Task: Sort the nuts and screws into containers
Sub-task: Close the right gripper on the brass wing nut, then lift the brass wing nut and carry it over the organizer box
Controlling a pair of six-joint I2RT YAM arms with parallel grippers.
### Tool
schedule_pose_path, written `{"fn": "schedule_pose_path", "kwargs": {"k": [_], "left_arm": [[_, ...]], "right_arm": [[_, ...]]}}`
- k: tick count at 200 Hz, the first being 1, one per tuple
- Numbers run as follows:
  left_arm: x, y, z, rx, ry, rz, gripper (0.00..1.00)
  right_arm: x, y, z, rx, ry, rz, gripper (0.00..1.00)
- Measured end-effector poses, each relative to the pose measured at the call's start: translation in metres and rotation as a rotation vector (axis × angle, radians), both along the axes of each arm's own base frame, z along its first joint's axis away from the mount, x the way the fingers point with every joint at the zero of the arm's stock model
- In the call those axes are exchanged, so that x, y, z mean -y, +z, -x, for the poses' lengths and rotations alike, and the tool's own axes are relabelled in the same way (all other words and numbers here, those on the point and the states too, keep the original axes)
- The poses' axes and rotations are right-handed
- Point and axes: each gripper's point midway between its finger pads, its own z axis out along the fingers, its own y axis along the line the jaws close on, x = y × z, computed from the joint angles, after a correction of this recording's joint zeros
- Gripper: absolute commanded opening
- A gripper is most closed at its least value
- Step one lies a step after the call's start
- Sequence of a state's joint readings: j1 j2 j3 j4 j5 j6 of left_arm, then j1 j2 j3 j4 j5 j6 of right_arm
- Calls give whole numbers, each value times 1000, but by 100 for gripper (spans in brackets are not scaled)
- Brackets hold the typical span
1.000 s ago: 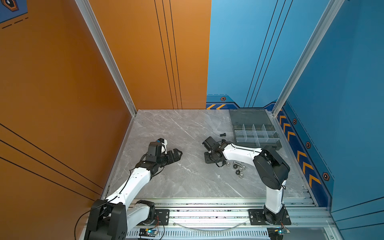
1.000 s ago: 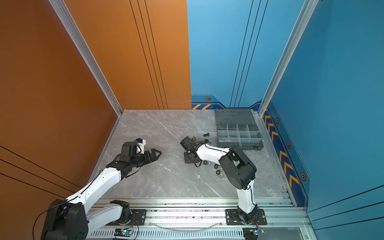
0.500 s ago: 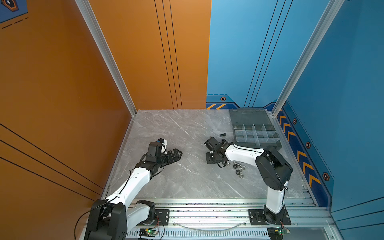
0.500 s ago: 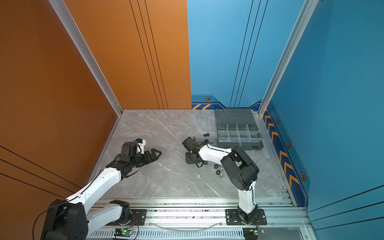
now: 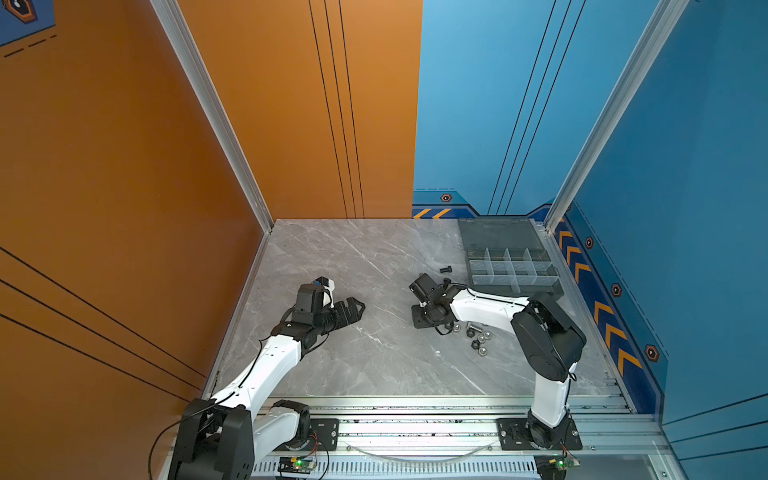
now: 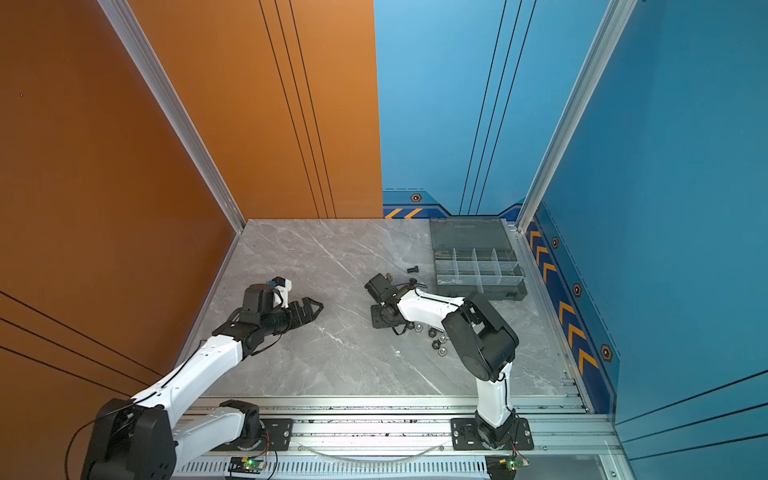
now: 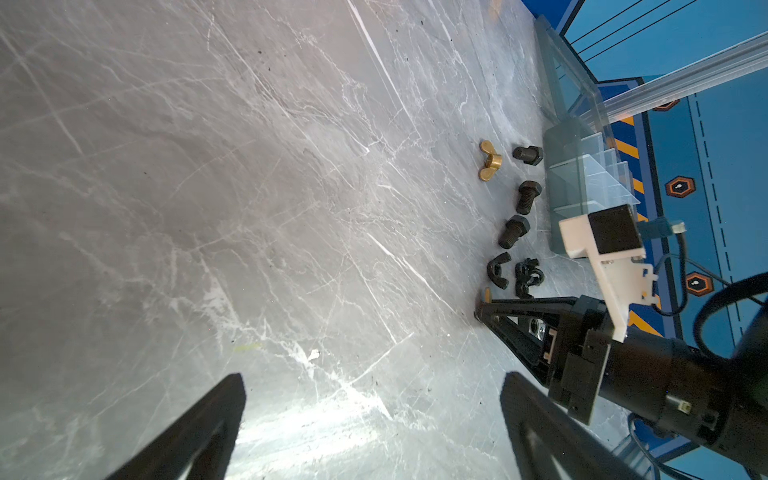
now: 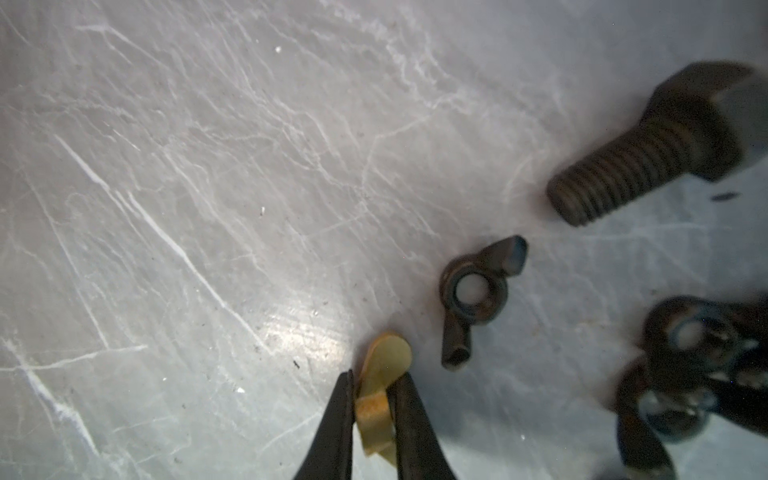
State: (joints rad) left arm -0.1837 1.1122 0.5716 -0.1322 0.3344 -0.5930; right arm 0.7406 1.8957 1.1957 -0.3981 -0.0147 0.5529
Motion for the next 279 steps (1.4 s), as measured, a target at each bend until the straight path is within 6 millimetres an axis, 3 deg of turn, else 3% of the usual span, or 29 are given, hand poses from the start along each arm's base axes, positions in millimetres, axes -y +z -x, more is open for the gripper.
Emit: {"fn": "schedule_pose_path", "kwargs": {"k": [59,102,133,170,206,251,279], "left_arm": [[0,0,0,0,-1,0,98],[0,0,0,0,-1,0,97],[0,0,0,-1,0,2,98],[4,0,1,-5,-6,7,98],[7,-5,1,-23,-6,12,98],[15,-10,3,-50,-23,16,98],[21,-8,2,-46,-32,22,98]], "right_arm": [[1,12,12,0,55,-36,0],[-6,65,10,86,108,-142,0],[7,105,-1,153,91,-212,0],[45,140,-16,225,23,-237,0],[104,162,-37,282,-115,-235,0],[183,156,-67,278,-323,-168,0],[211,150,-94,265,-399,-136,0]]}}
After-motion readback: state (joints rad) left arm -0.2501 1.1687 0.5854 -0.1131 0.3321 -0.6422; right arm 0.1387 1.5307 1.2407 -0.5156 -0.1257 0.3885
